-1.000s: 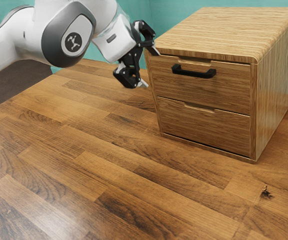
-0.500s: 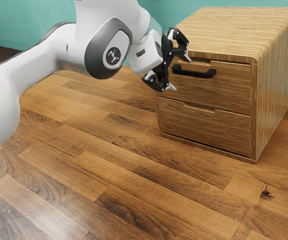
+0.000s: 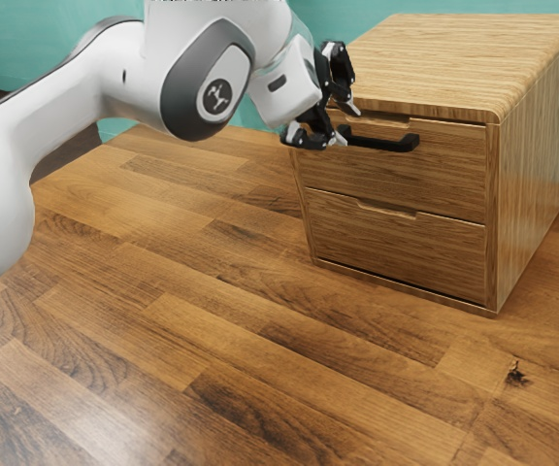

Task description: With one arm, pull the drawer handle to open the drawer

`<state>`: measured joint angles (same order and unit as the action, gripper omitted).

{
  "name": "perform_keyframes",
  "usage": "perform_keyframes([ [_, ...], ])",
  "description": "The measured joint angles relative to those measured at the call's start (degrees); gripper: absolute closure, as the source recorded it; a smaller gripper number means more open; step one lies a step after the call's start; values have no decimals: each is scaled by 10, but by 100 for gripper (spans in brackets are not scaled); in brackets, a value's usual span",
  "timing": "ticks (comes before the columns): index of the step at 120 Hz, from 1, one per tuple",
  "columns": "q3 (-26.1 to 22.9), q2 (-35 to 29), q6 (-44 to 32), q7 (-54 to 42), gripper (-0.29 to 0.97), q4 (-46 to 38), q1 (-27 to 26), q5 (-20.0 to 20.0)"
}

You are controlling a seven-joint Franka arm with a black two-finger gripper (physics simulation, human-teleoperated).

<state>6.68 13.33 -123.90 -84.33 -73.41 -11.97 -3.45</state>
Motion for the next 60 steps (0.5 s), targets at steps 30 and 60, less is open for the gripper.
perform_keyframes([
  [30, 0, 22, 4, 60, 45, 11, -3, -11],
  [60, 2, 46, 3, 105, 45, 34, -1, -11],
])
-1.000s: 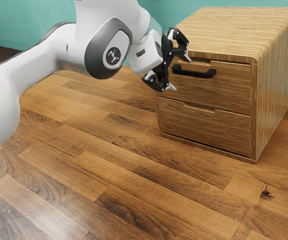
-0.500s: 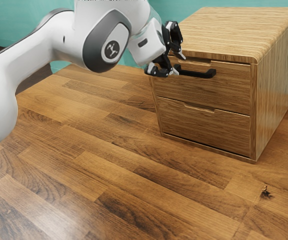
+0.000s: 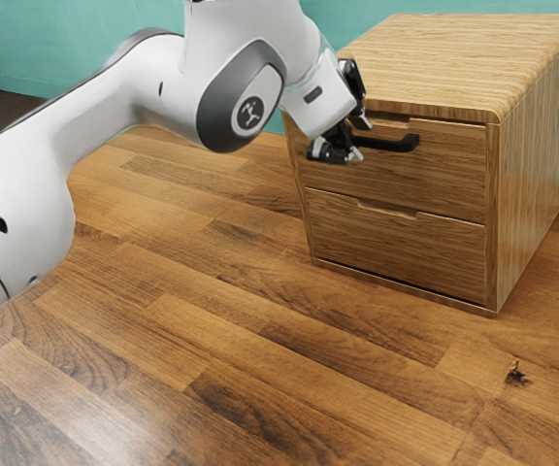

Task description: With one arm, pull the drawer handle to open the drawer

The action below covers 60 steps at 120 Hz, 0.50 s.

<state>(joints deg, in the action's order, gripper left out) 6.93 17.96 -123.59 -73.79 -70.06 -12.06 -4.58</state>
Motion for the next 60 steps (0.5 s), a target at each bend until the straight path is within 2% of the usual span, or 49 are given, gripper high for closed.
perform_keyframes([
  [31, 1, 20, -8, 37, 45, 0, -2, 7],
  [60, -1, -8, -12, 66, 57, -39, -19, 6],
])
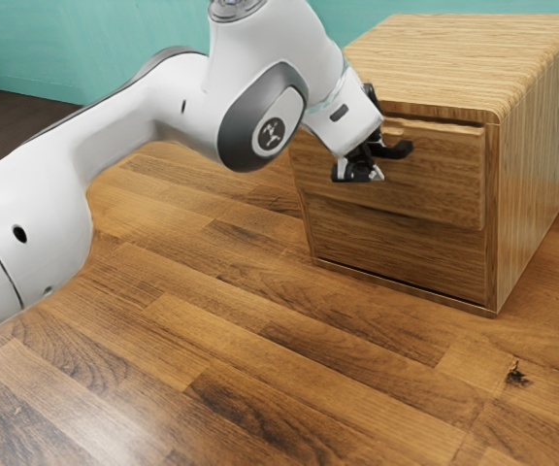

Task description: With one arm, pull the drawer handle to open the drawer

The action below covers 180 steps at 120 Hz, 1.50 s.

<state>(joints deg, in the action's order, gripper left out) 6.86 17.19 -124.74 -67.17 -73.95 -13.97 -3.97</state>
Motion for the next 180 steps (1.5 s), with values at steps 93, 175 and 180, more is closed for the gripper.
perform_keyframes([
  [93, -36, -200, -4, 41, 65, -231, 25, -37],
  [175, -52, -317, -13, 61, 65, -365, 2, -68],
  [180, -52, -322, -11, 62, 65, -371, 2, -68],
])
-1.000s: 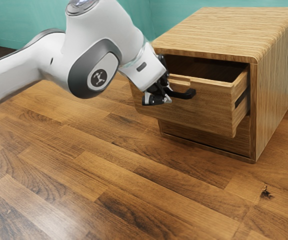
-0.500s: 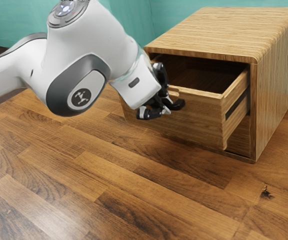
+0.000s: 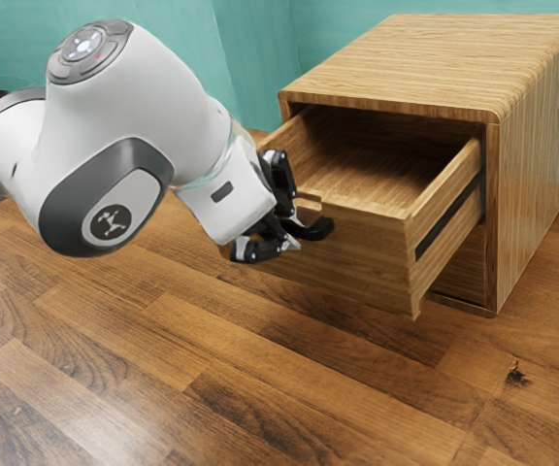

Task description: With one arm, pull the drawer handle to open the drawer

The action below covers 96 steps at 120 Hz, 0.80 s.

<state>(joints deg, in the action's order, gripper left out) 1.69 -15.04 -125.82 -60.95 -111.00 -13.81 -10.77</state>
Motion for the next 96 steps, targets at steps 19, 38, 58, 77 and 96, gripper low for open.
perform_keyframes([
  [19, -3, -25, 10, 2, 66, -19, 1, 0],
  [38, -7, -45, 24, 6, 66, -23, 2, 0],
  [58, -7, -47, 31, 9, 65, -27, 3, 0],
  [77, -7, -47, 37, 12, 56, -27, 4, 0],
  [96, -10, -48, 45, 15, 42, -24, 4, 1],
])
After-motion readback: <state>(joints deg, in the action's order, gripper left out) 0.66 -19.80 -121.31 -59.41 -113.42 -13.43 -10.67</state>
